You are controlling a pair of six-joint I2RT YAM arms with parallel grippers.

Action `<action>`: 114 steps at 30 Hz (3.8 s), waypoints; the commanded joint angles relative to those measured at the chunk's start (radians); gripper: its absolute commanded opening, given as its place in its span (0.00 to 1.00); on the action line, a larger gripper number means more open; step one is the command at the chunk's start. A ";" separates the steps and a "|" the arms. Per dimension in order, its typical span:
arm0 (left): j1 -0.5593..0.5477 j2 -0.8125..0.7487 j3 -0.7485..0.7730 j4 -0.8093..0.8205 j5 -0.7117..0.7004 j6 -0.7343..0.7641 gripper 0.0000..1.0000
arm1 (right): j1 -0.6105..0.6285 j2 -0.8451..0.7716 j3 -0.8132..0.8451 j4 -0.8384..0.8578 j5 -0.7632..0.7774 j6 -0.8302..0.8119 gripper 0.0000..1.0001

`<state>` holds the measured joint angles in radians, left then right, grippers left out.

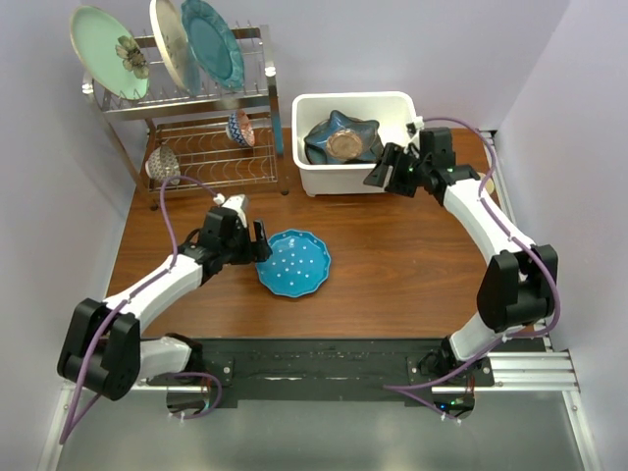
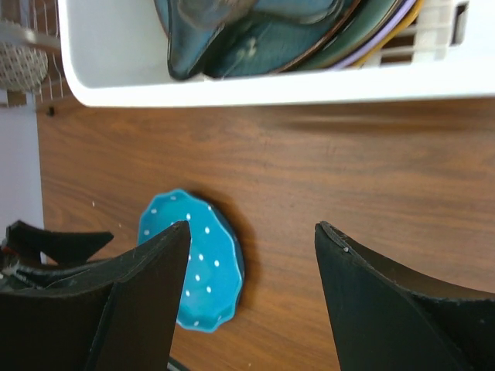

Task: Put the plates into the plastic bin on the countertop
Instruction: Pick up the plate at the center of the board, then place the plate in the plastic bin.

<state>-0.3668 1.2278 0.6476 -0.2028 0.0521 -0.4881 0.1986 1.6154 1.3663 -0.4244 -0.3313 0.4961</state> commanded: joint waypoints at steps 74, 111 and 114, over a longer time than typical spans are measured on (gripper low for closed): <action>0.058 -0.010 -0.046 0.175 0.236 -0.102 0.00 | 0.177 0.144 -0.573 0.642 -0.479 0.186 0.67; 0.080 0.027 -0.054 0.355 0.430 -0.168 0.00 | 0.213 0.156 -0.595 0.886 -0.638 0.363 0.00; 0.080 0.027 -0.054 0.349 0.428 -0.159 0.00 | 0.214 0.150 -0.598 0.886 -0.634 0.364 0.00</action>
<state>-0.2832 1.2724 0.5735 0.0277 0.3897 -0.6075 0.3985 1.7813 0.7689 0.3817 -0.8932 0.8280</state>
